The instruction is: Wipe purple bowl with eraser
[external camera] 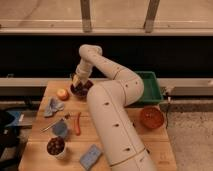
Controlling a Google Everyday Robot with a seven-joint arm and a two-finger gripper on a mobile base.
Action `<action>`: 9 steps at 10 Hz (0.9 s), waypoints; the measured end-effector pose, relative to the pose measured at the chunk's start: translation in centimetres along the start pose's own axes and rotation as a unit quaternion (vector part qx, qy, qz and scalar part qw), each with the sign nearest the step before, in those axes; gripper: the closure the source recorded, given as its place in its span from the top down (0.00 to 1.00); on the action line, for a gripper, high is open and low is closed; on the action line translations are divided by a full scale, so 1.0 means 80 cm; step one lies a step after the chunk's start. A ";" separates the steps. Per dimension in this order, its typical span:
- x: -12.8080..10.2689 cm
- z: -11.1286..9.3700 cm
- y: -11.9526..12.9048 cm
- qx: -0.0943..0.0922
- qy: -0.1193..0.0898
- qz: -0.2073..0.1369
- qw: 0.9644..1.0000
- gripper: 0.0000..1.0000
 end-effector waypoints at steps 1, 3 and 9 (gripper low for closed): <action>0.006 -0.005 0.003 0.001 -0.002 -0.002 1.000 0.00; 0.019 -0.012 0.013 0.000 -0.008 0.001 1.000 0.00; 0.056 -0.034 -0.023 0.043 -0.007 0.051 0.998 0.00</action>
